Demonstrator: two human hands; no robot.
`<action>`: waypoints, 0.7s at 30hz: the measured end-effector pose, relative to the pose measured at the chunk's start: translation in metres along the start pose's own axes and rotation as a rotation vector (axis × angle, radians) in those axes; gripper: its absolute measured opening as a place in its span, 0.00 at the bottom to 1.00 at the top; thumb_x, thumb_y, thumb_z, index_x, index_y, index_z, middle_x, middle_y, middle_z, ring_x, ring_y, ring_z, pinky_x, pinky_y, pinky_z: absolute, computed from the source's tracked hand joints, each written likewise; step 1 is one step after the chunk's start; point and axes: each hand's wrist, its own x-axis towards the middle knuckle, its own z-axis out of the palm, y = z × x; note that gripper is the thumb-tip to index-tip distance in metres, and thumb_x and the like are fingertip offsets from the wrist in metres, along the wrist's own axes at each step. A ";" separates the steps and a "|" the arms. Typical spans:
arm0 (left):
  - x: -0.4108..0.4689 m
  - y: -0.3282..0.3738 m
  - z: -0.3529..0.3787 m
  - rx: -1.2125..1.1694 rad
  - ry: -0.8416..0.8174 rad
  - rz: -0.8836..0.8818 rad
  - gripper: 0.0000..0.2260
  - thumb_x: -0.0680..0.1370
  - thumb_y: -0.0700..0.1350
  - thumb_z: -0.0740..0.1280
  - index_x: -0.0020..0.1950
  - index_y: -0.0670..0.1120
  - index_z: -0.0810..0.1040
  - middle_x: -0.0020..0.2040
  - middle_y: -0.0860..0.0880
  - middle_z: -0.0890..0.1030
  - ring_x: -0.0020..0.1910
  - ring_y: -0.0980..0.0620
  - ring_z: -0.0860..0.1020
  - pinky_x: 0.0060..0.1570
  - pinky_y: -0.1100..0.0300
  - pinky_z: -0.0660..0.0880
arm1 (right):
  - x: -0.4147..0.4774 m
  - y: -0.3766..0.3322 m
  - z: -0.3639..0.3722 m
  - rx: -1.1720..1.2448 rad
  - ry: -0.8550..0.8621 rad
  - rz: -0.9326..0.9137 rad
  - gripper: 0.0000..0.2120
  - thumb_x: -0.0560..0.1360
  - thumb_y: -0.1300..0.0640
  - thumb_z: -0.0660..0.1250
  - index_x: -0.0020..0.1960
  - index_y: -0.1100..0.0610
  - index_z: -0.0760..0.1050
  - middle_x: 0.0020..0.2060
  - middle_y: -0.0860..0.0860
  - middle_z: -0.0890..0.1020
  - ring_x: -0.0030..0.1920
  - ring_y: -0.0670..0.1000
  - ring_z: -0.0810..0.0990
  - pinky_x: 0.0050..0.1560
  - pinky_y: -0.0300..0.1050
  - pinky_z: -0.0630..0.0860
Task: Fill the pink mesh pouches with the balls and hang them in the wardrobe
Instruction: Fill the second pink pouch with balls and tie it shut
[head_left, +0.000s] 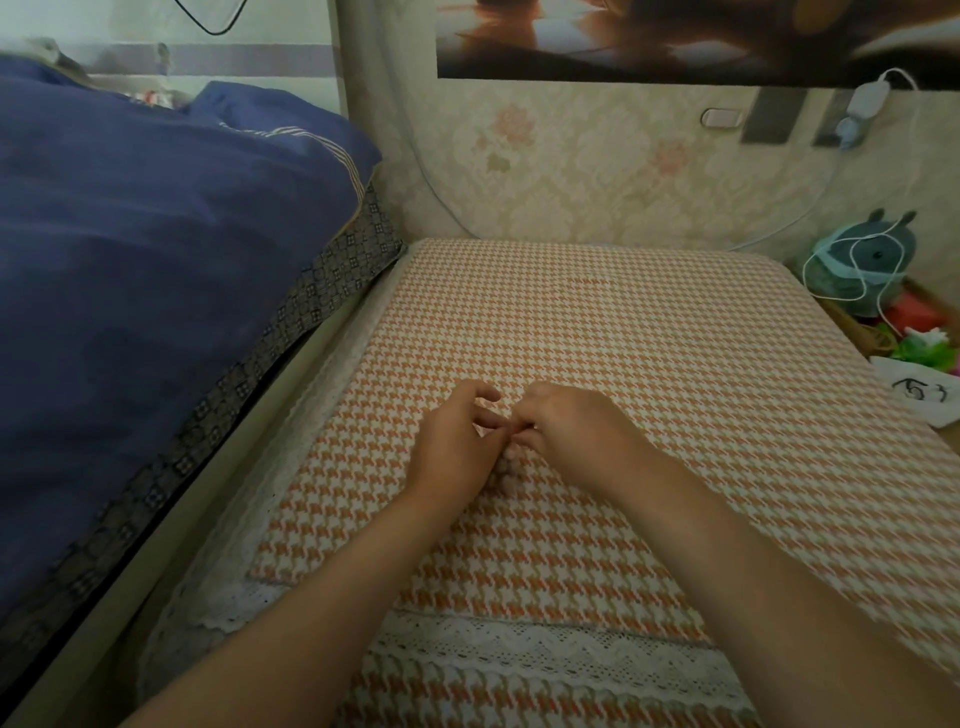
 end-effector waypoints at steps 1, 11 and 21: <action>0.001 0.001 0.000 0.011 -0.008 0.008 0.13 0.75 0.47 0.73 0.56 0.57 0.74 0.41 0.59 0.83 0.33 0.67 0.79 0.31 0.71 0.72 | 0.000 0.001 0.001 0.000 0.026 -0.025 0.07 0.81 0.50 0.67 0.54 0.47 0.83 0.51 0.43 0.78 0.46 0.48 0.79 0.44 0.45 0.76; 0.002 -0.004 -0.006 -0.106 -0.080 0.027 0.12 0.75 0.42 0.74 0.55 0.50 0.75 0.42 0.54 0.84 0.29 0.65 0.76 0.29 0.73 0.71 | 0.002 0.003 0.011 0.530 0.133 0.199 0.04 0.75 0.55 0.74 0.47 0.48 0.88 0.37 0.37 0.83 0.37 0.34 0.79 0.44 0.35 0.74; 0.001 -0.004 0.001 0.072 -0.038 0.143 0.10 0.74 0.38 0.71 0.53 0.50 0.79 0.43 0.55 0.82 0.34 0.67 0.76 0.35 0.76 0.70 | 0.007 -0.012 0.007 1.278 -0.069 0.920 0.05 0.76 0.64 0.72 0.48 0.67 0.83 0.35 0.56 0.84 0.25 0.48 0.76 0.26 0.41 0.77</action>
